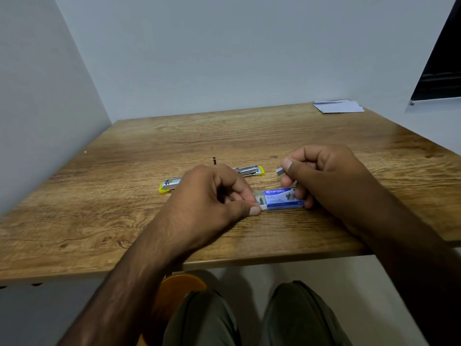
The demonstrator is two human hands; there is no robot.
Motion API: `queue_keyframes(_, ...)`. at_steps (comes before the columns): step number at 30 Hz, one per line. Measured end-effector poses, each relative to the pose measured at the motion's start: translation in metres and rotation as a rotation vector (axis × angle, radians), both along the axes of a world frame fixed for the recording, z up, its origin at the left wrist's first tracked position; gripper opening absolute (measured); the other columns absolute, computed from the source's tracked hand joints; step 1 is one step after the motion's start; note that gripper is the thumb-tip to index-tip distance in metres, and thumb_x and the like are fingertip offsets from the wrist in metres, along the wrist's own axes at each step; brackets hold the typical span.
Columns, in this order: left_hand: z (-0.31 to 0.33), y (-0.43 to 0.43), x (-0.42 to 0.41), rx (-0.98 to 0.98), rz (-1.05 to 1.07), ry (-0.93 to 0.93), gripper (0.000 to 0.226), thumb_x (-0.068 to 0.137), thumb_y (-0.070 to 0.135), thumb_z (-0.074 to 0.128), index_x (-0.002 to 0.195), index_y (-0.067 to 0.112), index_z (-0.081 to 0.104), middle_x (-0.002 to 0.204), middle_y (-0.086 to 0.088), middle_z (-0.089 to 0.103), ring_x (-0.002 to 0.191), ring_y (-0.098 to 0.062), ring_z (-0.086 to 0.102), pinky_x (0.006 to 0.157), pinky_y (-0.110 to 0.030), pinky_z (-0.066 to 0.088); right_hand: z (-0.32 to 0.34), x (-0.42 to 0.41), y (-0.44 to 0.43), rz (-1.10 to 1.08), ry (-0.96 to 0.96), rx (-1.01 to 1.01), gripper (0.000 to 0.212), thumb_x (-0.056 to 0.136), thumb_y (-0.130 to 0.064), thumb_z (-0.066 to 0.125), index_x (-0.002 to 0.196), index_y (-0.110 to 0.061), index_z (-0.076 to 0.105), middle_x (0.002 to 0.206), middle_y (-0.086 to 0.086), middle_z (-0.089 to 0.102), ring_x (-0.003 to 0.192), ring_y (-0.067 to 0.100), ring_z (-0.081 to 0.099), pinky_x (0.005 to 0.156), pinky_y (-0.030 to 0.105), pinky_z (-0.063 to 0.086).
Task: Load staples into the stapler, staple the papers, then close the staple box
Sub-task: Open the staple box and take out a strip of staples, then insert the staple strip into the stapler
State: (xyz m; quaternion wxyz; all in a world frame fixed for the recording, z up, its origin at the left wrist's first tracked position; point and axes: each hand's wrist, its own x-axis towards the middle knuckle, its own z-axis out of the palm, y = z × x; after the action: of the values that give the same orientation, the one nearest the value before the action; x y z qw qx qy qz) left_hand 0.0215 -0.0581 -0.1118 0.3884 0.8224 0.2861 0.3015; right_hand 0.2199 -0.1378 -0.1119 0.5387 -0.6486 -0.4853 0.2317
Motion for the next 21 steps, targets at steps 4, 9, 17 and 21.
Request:
queue_keyframes(4, 0.000, -0.001, 0.001, 0.016, 0.033, 0.023, 0.014, 0.073, 0.013, 0.092, 0.083, 0.019, 0.083, 0.082, -0.003, 0.078, 0.075, -0.024, 0.073, 0.073, -0.043, 0.061, 0.001, 0.000, 0.000, -0.002, -0.005, -0.012, 0.018, 0.097, -0.020, 0.062, 0.084, -0.019, 0.075, 0.071, 0.002, 0.076, 0.049, 0.005, 0.060, 0.043, 0.021, 0.048)
queue_keyframes(9, 0.000, -0.001, 0.008, 0.008, 0.047, 0.044, 0.026, 0.069, 0.011, 0.094, 0.090, 0.021, 0.082, 0.079, 0.000, 0.077, 0.068, -0.009, 0.072, 0.066, -0.023, 0.059, 0.001, -0.006, 0.003, 0.034, 0.006, -0.025, 0.019, 0.098, -0.020, 0.061, 0.084, -0.019, 0.073, 0.070, 0.001, 0.075, 0.047, 0.003, 0.059, 0.042, 0.020, 0.047)
queue_keyframes(17, 0.000, 0.002, 0.011, -0.094, 0.005, 0.008, 0.036, 0.064, 0.006, 0.096, 0.092, 0.021, 0.079, 0.077, 0.005, 0.073, 0.071, -0.008, 0.071, 0.070, -0.024, 0.061, 0.003, -0.007, 0.006, 0.071, 0.030, -0.051, 0.017, 0.098, -0.020, 0.062, 0.087, -0.016, 0.074, 0.076, 0.003, 0.078, 0.048, 0.006, 0.058, 0.041, 0.021, 0.047)
queue_keyframes(21, 0.007, 0.005, -0.005, -0.100, -0.019, -0.034, 0.032, 0.069, 0.005, 0.093, 0.093, 0.021, 0.079, 0.086, -0.005, 0.076, 0.072, -0.016, 0.073, 0.071, -0.027, 0.062, 0.009, -0.005, 0.008, 0.101, 0.014, -0.040, 0.016, 0.097, -0.020, 0.065, 0.087, -0.013, 0.075, 0.079, 0.001, 0.080, 0.042, 0.007, 0.056, 0.037, 0.021, 0.044)
